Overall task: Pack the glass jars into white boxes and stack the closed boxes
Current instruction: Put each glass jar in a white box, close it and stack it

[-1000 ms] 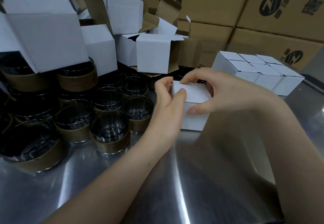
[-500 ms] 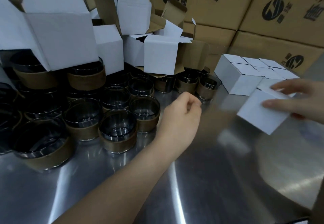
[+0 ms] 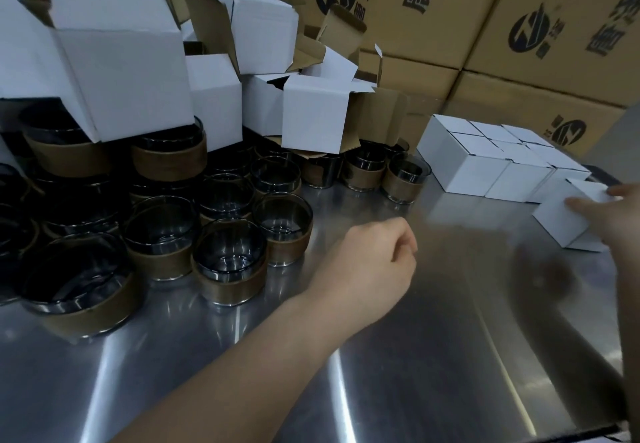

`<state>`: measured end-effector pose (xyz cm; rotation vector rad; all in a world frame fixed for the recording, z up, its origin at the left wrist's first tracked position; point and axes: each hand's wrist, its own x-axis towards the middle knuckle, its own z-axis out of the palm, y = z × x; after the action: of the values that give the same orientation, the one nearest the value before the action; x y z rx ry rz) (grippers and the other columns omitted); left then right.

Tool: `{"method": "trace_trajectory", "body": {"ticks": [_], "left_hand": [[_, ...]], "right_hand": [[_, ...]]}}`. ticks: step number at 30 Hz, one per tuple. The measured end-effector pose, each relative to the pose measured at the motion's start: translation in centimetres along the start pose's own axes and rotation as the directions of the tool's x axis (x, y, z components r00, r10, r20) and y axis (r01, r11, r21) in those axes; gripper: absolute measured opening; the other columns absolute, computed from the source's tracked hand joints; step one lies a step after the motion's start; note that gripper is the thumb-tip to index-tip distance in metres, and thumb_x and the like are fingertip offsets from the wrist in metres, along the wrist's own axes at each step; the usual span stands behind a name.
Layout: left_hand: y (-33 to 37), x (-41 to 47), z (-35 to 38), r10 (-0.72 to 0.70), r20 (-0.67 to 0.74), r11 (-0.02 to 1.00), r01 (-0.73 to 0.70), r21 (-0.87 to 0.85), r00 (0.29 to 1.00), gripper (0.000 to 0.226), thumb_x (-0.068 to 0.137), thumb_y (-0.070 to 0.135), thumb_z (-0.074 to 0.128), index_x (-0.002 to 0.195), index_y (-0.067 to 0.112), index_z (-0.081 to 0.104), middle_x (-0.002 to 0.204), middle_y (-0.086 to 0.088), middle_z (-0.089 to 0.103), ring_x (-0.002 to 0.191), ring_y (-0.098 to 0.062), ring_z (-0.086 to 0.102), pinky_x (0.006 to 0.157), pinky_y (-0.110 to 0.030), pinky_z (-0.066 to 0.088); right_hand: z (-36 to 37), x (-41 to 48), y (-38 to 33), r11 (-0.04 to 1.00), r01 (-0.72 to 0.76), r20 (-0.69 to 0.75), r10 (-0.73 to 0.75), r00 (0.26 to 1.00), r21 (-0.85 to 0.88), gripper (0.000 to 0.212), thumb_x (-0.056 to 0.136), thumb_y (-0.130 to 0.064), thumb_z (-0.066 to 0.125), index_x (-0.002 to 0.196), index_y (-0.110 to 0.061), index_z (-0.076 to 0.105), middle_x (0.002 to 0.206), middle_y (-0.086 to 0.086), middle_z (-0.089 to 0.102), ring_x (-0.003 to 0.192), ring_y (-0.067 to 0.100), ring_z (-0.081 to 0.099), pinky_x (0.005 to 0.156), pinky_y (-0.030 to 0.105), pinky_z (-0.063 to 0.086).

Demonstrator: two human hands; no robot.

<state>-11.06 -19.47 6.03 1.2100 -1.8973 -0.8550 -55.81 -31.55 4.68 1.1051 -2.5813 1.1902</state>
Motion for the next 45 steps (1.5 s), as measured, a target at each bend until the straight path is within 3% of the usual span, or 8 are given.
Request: {"method": "trace_trajectory", "body": {"ticks": [5,17,20,23,26,29,38,45], "left_hand": [[0.2,-0.4,0.3,0.079,0.022,0.996,-0.080,0.040,0.997,0.012,0.091,0.021,0.050,0.093,0.027,0.060,0.086,0.009,0.063,0.084,-0.018,0.059,0.076,-0.039,0.051],[1.1,-1.3,0.0,0.189,0.079,0.969,-0.199,0.149,0.979,0.014,0.095,0.021,0.046,0.099,0.022,0.059,0.091,0.006,0.059,0.085,-0.018,0.055,0.072,-0.032,0.046],[1.2,-1.3,-0.1,0.204,0.066,0.960,-0.213,0.183,0.977,0.013,0.095,0.021,0.046,0.098,0.023,0.059,0.092,0.005,0.061,0.086,-0.019,0.056,0.073,-0.033,0.047],[1.3,-1.2,-0.4,0.229,-0.010,0.958,-0.224,0.176,0.973,0.013,0.094,0.021,0.048,0.098,0.023,0.061,0.090,0.005,0.062,0.084,-0.019,0.057,0.071,-0.036,0.048],[1.6,-1.1,-0.9,0.274,-0.141,0.956,-0.254,0.146,0.951,0.011,0.093,0.020,0.050,0.095,0.021,0.061,0.085,0.005,0.062,0.080,-0.020,0.057,0.068,-0.039,0.048],[1.8,-1.1,-1.3,0.309,-0.261,0.950,-0.285,0.126,0.914,0.010,0.091,0.018,0.051,0.090,0.019,0.061,0.076,0.009,0.056,0.070,-0.018,0.053,0.062,-0.039,0.046],[2.3,-0.9,-3.1,0.355,-0.437,0.935,-0.325,0.145,0.827,0.018,0.087,0.014,0.048,0.087,0.006,0.064,0.077,-0.004,0.061,0.070,-0.025,0.056,0.062,-0.045,0.047],[2.5,0.0,-6.7,0.280,-0.499,0.952,-0.171,0.254,0.820,0.025,0.085,0.012,0.055,0.110,0.014,0.059,0.112,-0.004,0.057,0.103,-0.023,0.054,0.087,-0.038,0.045]], "right_hand": [[-0.4,-0.1,-2.3,0.997,-0.038,0.131,0.046,0.990,-0.064,0.098,0.052,-0.057,0.058,0.138,-0.012,0.043,0.139,0.020,0.047,0.123,0.043,0.050,0.096,0.057,0.045],[-3.4,-9.5,-9.4,0.975,0.221,-0.075,-0.219,0.973,0.018,0.053,0.075,-0.031,0.039,0.116,-0.004,0.060,0.116,0.030,0.056,0.108,0.048,0.052,0.094,0.051,0.044],[-4.1,-14.7,-15.5,0.879,0.387,0.032,-0.411,0.911,0.279,0.033,0.081,-0.022,0.047,0.103,-0.019,0.071,0.096,0.008,0.071,0.086,0.024,0.063,0.084,0.037,0.049],[-3.9,-20.0,-20.6,0.765,0.322,0.293,-0.544,0.786,0.557,0.022,0.089,-0.012,0.055,0.092,-0.027,0.070,0.070,-0.006,0.070,0.057,0.008,0.057,0.058,0.023,0.051],[-2.3,-23.6,-24.2,0.731,0.232,0.491,-0.624,0.608,0.642,0.014,0.094,-0.014,0.061,0.104,-0.023,0.067,0.062,-0.005,0.068,0.045,0.008,0.052,0.046,0.018,0.046],[-0.7,-25.7,-26.6,0.741,0.182,0.565,-0.626,0.538,0.647,0.017,0.094,-0.022,0.062,0.111,-0.024,0.064,0.063,-0.001,0.070,0.043,0.010,0.052,0.044,0.022,0.047],[0.4,-27.1,-28.0,0.698,0.008,0.538,-0.559,0.630,0.716,0.014,0.097,-0.014,0.059,0.085,-0.013,0.066,0.058,0.002,0.066,0.041,0.007,0.053,0.045,0.016,0.043],[0.0,-27.0,-26.5,0.671,0.206,0.366,-0.605,0.707,0.712,0.013,0.096,-0.016,0.058,0.089,-0.019,0.068,0.074,0.013,0.069,0.061,0.012,0.060,0.056,0.027,0.052]]}}
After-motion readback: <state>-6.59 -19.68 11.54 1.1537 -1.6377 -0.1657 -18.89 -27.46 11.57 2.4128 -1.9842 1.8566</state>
